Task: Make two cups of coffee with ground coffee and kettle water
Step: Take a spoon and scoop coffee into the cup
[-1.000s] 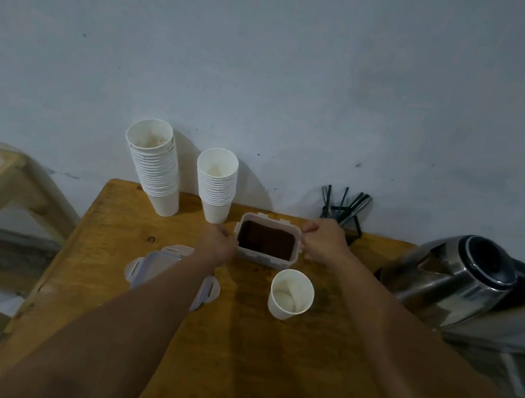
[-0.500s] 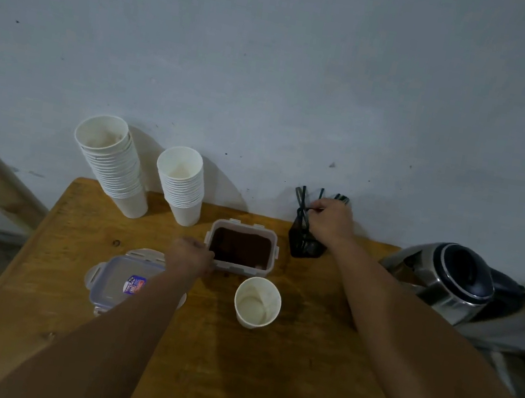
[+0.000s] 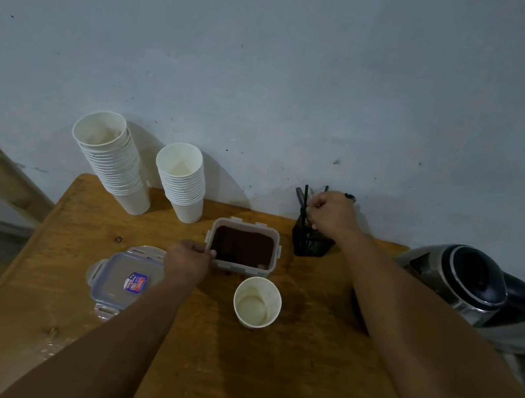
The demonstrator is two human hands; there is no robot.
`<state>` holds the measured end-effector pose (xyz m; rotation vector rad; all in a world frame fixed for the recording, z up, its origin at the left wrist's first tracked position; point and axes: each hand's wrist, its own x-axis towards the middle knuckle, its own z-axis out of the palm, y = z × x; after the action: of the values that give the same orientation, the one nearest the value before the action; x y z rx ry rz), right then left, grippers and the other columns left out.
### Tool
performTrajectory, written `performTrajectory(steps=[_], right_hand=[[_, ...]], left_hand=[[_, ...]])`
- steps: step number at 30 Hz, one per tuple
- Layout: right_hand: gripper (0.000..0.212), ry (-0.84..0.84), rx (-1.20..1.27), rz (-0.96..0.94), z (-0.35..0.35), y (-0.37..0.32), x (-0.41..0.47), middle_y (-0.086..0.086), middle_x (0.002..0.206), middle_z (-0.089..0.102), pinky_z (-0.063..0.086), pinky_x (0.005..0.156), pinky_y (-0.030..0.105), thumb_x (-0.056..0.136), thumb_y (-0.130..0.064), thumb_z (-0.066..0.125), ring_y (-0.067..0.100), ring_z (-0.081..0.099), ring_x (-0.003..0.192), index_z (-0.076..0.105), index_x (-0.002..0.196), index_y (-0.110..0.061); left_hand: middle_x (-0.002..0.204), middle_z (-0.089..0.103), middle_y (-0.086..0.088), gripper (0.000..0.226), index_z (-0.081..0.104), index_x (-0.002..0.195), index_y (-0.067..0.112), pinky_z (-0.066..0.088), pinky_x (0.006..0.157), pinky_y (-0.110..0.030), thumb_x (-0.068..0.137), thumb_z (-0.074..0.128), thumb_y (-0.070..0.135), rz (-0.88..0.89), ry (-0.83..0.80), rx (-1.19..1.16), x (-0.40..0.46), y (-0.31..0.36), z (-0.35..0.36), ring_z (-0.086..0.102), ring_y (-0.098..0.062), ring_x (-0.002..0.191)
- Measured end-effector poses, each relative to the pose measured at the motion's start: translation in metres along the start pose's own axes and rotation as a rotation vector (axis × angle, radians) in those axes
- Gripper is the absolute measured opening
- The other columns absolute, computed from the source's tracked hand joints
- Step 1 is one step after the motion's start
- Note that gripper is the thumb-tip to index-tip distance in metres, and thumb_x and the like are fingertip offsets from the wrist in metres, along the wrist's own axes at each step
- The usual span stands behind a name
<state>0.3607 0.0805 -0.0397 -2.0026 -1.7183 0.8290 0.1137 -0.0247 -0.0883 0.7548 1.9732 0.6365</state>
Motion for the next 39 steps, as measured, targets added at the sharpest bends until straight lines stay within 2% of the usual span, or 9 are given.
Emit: performTrajectory(steps=[3, 6, 11, 16, 21, 24, 31, 35, 39], right_hand=[[0.013, 0.097, 0.028, -0.001, -0.002, 0.004, -0.004, 0.01, 0.086, 0.073, 0.061, 0.075, 0.037, 0.09, -0.008, 0.062, 0.026, 0.071, 0.079, 0.073, 0.085, -0.012], [0.013, 0.236, 0.019, -0.001, -0.006, 0.008, -0.01, 0.007, 0.084, 0.072, 0.057, 0.075, 0.031, 0.088, -0.01, 0.062, 0.02, 0.066, 0.078, 0.074, 0.084, -0.011], [0.017, 0.442, 0.096, 0.207, -0.013, 0.019, -0.018, 0.012, 0.096, 0.066, 0.047, 0.067, 0.029, 0.089, -0.017, 0.064, 0.028, 0.063, 0.086, 0.062, 0.102, -0.007], [0.039, 0.388, 0.144, 0.3, -0.015, 0.027, -0.012, 0.016, 0.117, 0.068, 0.043, 0.077, 0.025, 0.092, -0.032, 0.068, 0.031, 0.064, 0.106, 0.066, 0.117, -0.003], [0.022, 0.363, 0.202, 0.312, -0.016, 0.024, -0.007, 0.009, 0.098, 0.072, 0.042, 0.07, 0.02, 0.09, -0.029, 0.069, 0.019, 0.06, 0.081, 0.074, 0.099, -0.009], [0.018, 0.368, 0.217, 0.305, -0.013, 0.021, -0.006, 0.008, 0.088, 0.067, 0.043, 0.068, 0.022, 0.089, -0.024, 0.069, 0.023, 0.063, 0.08, 0.072, 0.091, -0.006], [0.014, 0.377, 0.203, 0.064, -0.013, 0.01, -0.016, 0.007, 0.087, 0.059, 0.044, 0.062, 0.023, 0.094, -0.018, 0.063, 0.022, 0.057, 0.082, 0.054, 0.086, -0.011], [0.009, 0.398, 0.277, -0.087, -0.032, -0.005, -0.02, 0.011, 0.092, 0.069, 0.058, 0.08, 0.047, 0.096, -0.016, 0.058, 0.028, 0.068, 0.088, 0.053, 0.089, -0.014], [0.004, 0.458, 0.322, -0.226, -0.057, -0.029, -0.031, 0.013, 0.092, 0.07, 0.06, 0.075, 0.051, 0.098, -0.011, 0.052, 0.029, 0.07, 0.085, 0.051, 0.094, -0.012]], left_hand=[[0.097, 0.067, -0.007, 0.008, 0.064, 0.085, 0.021, 0.054, 0.085, -0.04, 0.087, 0.069, 0.027, 0.008, -0.02, 0.012, 0.0, -0.002, -0.001, 0.064, -0.023, 0.096], [0.1, 0.067, -0.008, 0.016, 0.067, 0.097, 0.015, 0.053, 0.084, -0.039, 0.087, 0.068, 0.028, 0.014, -0.022, 0.017, 0.001, -0.004, -0.001, 0.062, -0.024, 0.098], [0.101, 0.065, -0.008, 0.02, 0.067, 0.1, 0.012, 0.048, 0.08, -0.035, 0.088, 0.068, 0.027, 0.008, -0.012, 0.03, -0.001, -0.002, -0.001, 0.06, -0.023, 0.099], [0.103, 0.065, -0.008, 0.028, 0.066, 0.107, 0.011, 0.049, 0.084, -0.037, 0.086, 0.07, 0.029, -0.013, -0.006, 0.034, -0.001, -0.001, -0.002, 0.06, -0.025, 0.101], [0.101, 0.066, -0.007, 0.029, 0.067, 0.104, 0.012, 0.051, 0.082, -0.037, 0.084, 0.072, 0.031, -0.032, -0.019, 0.027, 0.001, -0.002, -0.003, 0.06, -0.023, 0.098], [0.099, 0.065, -0.006, 0.031, 0.067, 0.103, 0.012, 0.048, 0.078, -0.035, 0.081, 0.075, 0.033, -0.053, -0.023, 0.013, 0.001, -0.002, -0.004, 0.059, -0.022, 0.096], [0.096, 0.062, -0.004, 0.028, 0.065, 0.102, 0.013, 0.047, 0.079, -0.035, 0.083, 0.073, 0.033, -0.047, -0.021, 0.008, -0.001, -0.002, -0.005, 0.057, -0.02, 0.095], [0.096, 0.063, -0.006, 0.026, 0.065, 0.1, 0.013, 0.05, 0.085, -0.038, 0.084, 0.072, 0.033, -0.036, -0.039, 0.034, -0.002, -0.002, -0.006, 0.058, -0.023, 0.097], [0.092, 0.063, -0.005, 0.024, 0.065, 0.097, 0.014, 0.051, 0.082, -0.037, 0.085, 0.07, 0.035, -0.021, -0.044, 0.074, -0.004, 0.001, -0.007, 0.058, -0.021, 0.091]])
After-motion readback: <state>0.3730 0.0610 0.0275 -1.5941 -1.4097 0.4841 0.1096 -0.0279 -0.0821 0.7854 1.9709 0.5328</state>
